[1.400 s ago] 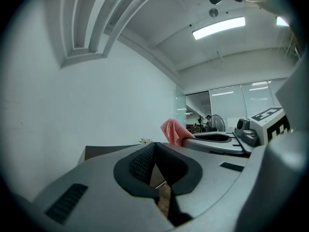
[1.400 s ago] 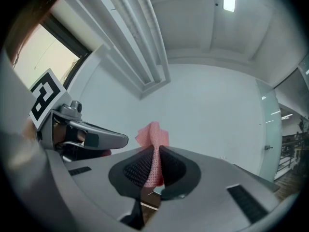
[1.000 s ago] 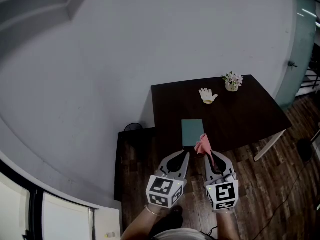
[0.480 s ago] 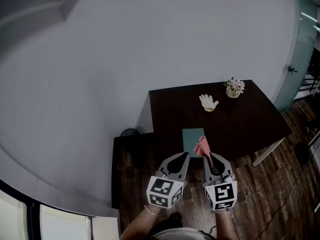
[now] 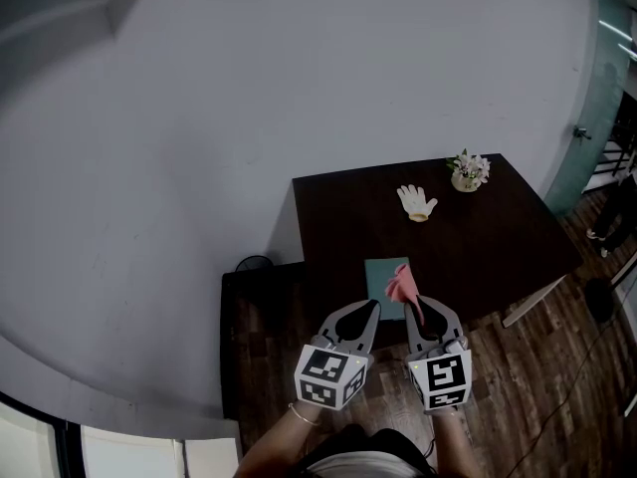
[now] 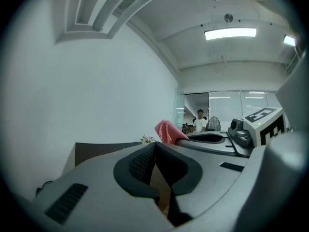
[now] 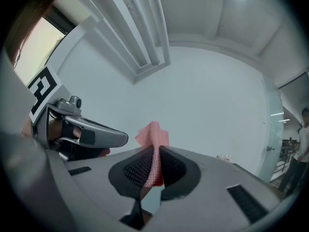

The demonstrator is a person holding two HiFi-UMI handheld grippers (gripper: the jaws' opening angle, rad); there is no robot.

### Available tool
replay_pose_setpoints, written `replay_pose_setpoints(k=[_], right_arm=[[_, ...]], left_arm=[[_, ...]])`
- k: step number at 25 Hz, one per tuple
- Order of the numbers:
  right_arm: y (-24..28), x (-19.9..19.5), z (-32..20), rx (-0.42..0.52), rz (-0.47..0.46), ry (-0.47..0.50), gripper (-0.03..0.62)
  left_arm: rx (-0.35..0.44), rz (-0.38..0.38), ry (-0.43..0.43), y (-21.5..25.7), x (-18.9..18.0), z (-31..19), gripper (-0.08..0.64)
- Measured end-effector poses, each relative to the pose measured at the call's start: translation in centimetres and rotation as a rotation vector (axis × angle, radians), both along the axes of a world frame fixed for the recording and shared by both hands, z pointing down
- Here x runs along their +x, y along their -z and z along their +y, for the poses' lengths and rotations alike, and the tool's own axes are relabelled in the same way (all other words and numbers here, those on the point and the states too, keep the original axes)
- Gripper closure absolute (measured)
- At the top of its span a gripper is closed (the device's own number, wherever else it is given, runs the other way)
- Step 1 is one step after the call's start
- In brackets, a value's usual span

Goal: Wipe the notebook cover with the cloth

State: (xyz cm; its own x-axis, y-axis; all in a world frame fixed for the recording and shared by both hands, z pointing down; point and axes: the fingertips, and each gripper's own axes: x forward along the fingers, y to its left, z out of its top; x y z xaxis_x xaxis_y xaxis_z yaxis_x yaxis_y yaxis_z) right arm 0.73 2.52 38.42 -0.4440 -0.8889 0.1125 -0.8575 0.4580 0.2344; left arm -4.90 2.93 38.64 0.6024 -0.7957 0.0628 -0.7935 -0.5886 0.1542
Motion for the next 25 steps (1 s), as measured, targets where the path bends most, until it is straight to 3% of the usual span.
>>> replay_pose_setpoints(k=[16, 25], right_arm=[[-4.3, -0.4, -9.2, -0.059, 0.09, 0.073, 0.557], [-7.4, -0.8, -15.1, -0.107, 0.147, 0.155, 0.557]], left_arm=[[-0.095, 0.013, 0.005, -4.4, 0.5, -7.8, 0.541], [-0.167, -0.03, -0.002, -8.6, 1.8, -12.7, 0.541]])
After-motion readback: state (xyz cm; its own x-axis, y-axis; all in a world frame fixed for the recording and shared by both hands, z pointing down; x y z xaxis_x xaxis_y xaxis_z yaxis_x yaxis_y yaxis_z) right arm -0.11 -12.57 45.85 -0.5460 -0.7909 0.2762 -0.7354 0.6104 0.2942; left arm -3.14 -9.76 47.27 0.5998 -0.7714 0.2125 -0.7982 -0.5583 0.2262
